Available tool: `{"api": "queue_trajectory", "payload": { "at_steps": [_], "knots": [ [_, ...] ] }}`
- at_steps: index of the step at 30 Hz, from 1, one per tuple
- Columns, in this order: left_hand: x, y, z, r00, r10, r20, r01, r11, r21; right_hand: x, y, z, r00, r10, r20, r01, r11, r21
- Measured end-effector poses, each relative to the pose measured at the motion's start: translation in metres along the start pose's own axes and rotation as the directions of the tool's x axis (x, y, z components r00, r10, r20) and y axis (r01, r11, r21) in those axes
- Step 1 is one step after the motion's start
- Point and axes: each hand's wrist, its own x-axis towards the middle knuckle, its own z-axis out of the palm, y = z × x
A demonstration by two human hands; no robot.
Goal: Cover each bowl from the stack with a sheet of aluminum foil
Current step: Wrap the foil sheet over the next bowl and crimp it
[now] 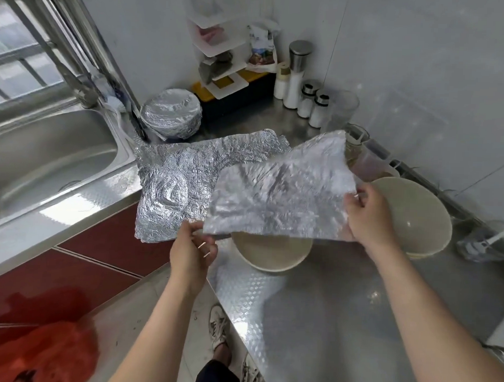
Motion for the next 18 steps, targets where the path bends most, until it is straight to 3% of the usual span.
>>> {"api": "queue_trajectory", "payload": {
  "at_steps": [2,5,8,11,14,18],
  "knots": [
    [-0.003,-0.007,0.004,0.995,-0.029,0.093,0.016,0.989,0.144,0.006,-0.009,-0.009,0.991,0.029,-0.133,-0.013,0.993,0.114],
    [-0.014,-0.025,0.017,0.971,-0.039,0.235,-0.098,0.835,0.542,0.011,-0.009,-0.018,0.965,0.189,-0.181,-0.128,0.943,0.306],
    [-0.018,-0.032,0.03,0.977,0.022,0.214,-0.143,0.81,0.569,0.005,-0.001,-0.015,0.934,0.357,-0.003,-0.297,0.782,0.548],
    [-0.026,-0.03,0.031,0.974,0.081,0.212,-0.189,0.806,0.561,-0.014,-0.005,-0.011,0.902,0.371,0.221,-0.417,0.611,0.673],
    [-0.041,-0.033,0.023,0.971,0.086,0.222,-0.202,0.789,0.58,-0.031,-0.005,-0.004,0.878,0.334,0.342,-0.477,0.558,0.679],
    [-0.064,-0.042,0.01,0.983,0.02,0.182,-0.122,0.811,0.572,-0.057,0.001,0.008,0.852,0.311,0.422,-0.523,0.567,0.636]
  ]
}}
